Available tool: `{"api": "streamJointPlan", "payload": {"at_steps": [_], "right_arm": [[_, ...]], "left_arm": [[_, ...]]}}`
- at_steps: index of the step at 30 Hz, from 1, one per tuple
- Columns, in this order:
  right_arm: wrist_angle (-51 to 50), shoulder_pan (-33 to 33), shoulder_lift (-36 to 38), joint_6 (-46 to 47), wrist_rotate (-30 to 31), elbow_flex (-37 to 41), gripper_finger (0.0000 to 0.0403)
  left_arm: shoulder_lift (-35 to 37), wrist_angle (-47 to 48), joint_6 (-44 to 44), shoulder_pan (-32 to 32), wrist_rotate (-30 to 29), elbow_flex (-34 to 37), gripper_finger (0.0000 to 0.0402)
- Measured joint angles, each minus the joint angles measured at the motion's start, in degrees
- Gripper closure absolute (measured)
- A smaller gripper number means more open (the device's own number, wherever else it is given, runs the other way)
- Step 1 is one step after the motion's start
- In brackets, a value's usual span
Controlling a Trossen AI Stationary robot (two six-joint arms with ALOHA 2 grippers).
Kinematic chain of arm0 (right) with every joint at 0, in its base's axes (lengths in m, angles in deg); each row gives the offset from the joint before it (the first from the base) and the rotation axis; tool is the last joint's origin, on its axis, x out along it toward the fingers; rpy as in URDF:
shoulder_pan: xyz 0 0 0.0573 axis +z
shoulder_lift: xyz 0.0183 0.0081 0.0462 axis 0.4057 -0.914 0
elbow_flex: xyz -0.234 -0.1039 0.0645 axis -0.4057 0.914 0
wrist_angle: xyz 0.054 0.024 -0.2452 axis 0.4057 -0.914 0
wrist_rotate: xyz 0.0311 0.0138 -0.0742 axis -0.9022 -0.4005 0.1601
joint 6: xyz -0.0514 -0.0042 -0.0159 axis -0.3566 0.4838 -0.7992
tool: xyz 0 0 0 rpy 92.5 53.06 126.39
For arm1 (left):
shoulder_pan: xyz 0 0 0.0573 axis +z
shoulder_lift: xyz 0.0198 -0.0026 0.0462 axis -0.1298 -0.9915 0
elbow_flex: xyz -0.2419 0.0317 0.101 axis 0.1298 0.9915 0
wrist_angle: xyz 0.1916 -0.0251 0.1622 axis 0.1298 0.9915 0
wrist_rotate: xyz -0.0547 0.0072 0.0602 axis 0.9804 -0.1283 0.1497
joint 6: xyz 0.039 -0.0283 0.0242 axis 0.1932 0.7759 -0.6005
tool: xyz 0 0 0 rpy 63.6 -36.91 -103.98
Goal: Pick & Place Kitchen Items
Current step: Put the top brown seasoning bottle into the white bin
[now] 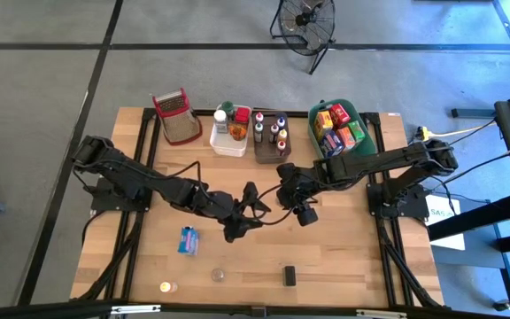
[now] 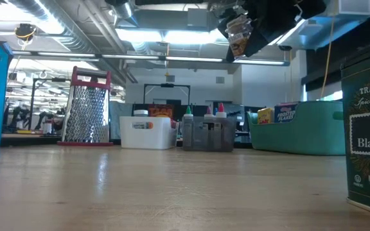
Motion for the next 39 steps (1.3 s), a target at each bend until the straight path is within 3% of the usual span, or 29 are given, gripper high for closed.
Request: {"api": "streamJointPlan", "payload": {"at_steps": [4, 8, 16, 28, 39], "right_arm": [[0.00, 0.02, 0.00, -0.02, -0.02, 0.00, 0.0206], [0.02, 0.00, 0.02, 0.03, -0.02, 0.00, 0.0206], [0.00, 0.00, 0.04, 0.04, -0.01, 0.00, 0.0206], [-0.14, 0.00, 0.13, -0.24, -0.22, 0.00, 0.0206], [-1.92, 0.00, 0.09, -0.22, -1.03, 0.00, 0.0206]], "left_arm": [[-0.97, -1.47, -5.80, 1.05, -0.28, 0.00, 0.0137], [-2.71, -7.31, -7.08, 2.05, -3.20, 0.08, 0.0137], [-5.24, -10.35, -12.06, 3.63, -4.11, -0.22, 0.0137], [-10.17, -8.19, -14.04, 4.93, -4.54, -6.03, 0.0137], [-10.41, -4.67, -15.29, 5.07, -6.09, -7.10, 0.0137]]}}
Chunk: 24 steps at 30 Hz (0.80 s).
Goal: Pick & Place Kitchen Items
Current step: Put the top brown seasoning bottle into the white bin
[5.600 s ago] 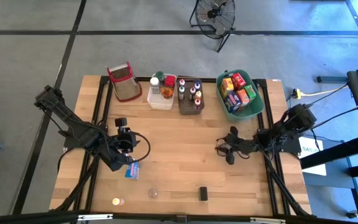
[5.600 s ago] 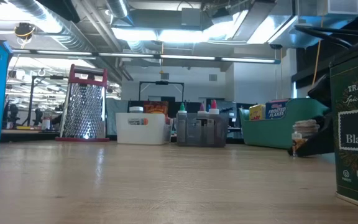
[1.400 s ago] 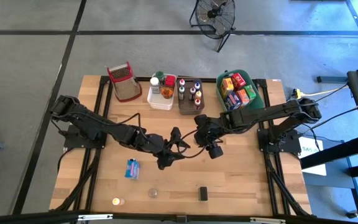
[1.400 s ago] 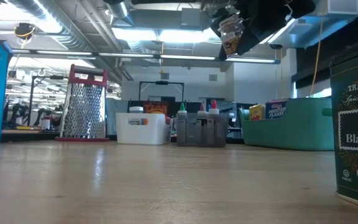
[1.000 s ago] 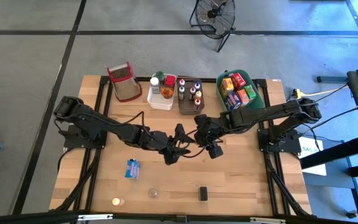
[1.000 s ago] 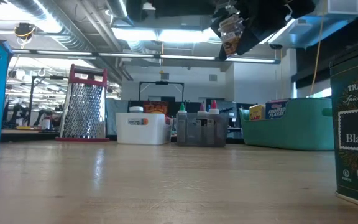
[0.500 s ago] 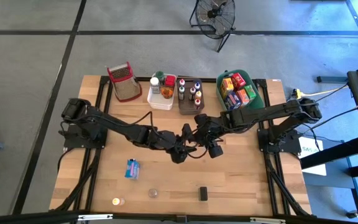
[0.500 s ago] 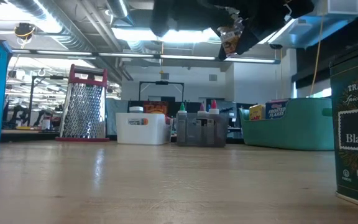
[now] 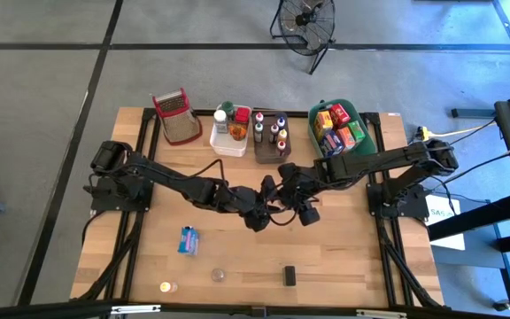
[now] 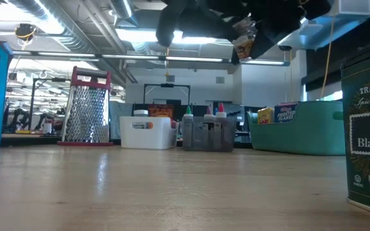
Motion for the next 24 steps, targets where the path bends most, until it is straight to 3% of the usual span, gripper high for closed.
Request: {"api": "streamJointPlan", "payload": {"at_steps": [15, 24], "right_arm": [[0.61, 0.09, -0.07, -0.02, -0.04, 0.00, 0.0206], [0.59, 0.09, -0.35, -0.02, -0.26, 0.00, 0.0206]], "left_arm": [[0.07, 2.17, -1.60, 1.24, 3.05, -0.09, 0.0137], [0.07, 2.32, -3.86, 2.34, 9.50, -0.37, 0.0137]]}}
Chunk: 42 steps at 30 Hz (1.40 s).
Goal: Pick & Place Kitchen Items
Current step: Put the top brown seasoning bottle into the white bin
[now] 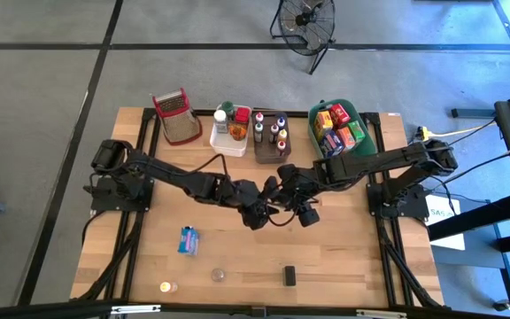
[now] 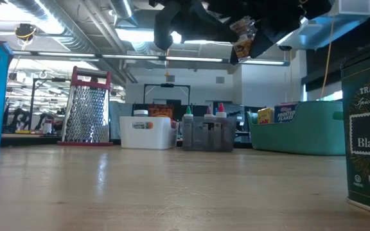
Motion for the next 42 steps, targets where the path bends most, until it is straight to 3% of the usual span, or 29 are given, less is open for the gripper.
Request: {"api": "streamJointPlan", "payload": {"at_steps": [7, 18, 33, 42], "right_arm": [[-0.11, 0.00, 0.00, 0.00, 0.00, 0.00, 0.0206], [-0.02, -0.04, 0.00, -0.15, 0.00, 0.02, 0.0206], [0.02, -0.07, 0.00, -0.43, 0.28, 0.02, 0.0206], [0.00, -0.09, 0.00, -0.59, 0.42, 0.02, 0.0206]], "left_arm": [[0.04, 0.20, -0.56, 1.08, 4.40, -0.01, 0.0143], [0.10, 0.02, 1.03, 1.12, 5.35, -0.01, 0.0183], [0.10, 0.09, 1.01, 1.08, 5.65, -0.03, 0.0194], [0.10, -0.15, 0.93, 1.08, 5.63, -0.03, 0.0240]]}}
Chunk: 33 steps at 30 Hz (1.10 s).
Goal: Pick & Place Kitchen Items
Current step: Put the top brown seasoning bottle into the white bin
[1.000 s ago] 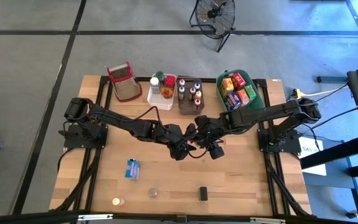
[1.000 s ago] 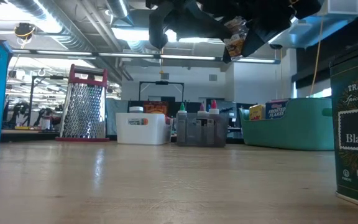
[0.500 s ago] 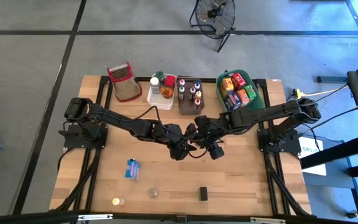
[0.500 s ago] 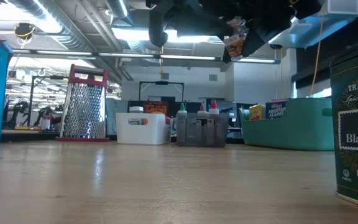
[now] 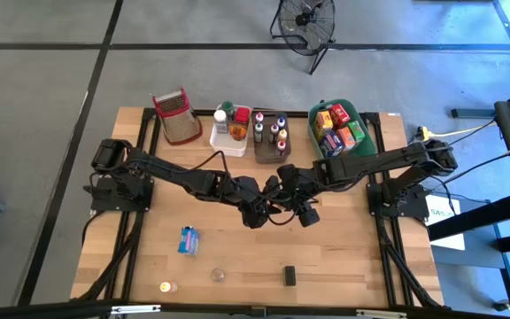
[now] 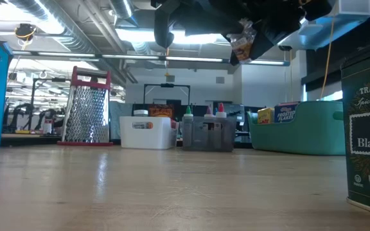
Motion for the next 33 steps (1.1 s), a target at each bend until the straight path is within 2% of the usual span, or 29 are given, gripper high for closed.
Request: {"api": "streamJointPlan", "payload": {"at_steps": [7, 33], "right_arm": [[-0.09, -0.02, 0.00, 0.02, 0.16, 0.02, 0.0206], [-0.37, -0.13, 0.00, 0.17, 0.04, 0.02, 0.0206]], "left_arm": [[0.00, 0.02, 0.04, -0.02, -0.23, 0.00, 0.0267], [-0.01, 0.39, 0.28, 0.00, -1.44, 0.00, 0.0270]]}}
